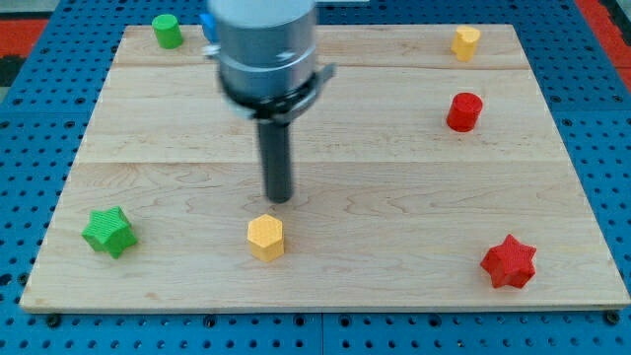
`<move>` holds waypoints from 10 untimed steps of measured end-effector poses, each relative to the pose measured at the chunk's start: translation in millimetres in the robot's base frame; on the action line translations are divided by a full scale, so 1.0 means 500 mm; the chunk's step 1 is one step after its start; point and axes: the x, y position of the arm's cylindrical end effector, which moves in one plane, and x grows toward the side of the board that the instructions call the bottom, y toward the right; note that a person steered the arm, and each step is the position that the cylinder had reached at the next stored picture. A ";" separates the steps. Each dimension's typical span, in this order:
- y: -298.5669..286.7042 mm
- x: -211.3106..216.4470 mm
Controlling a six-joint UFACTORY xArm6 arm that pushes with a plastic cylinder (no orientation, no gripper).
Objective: Push the green star towards center left
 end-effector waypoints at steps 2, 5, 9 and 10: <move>-0.217 0.169; -0.298 0.018; -0.276 0.174; -0.212 0.083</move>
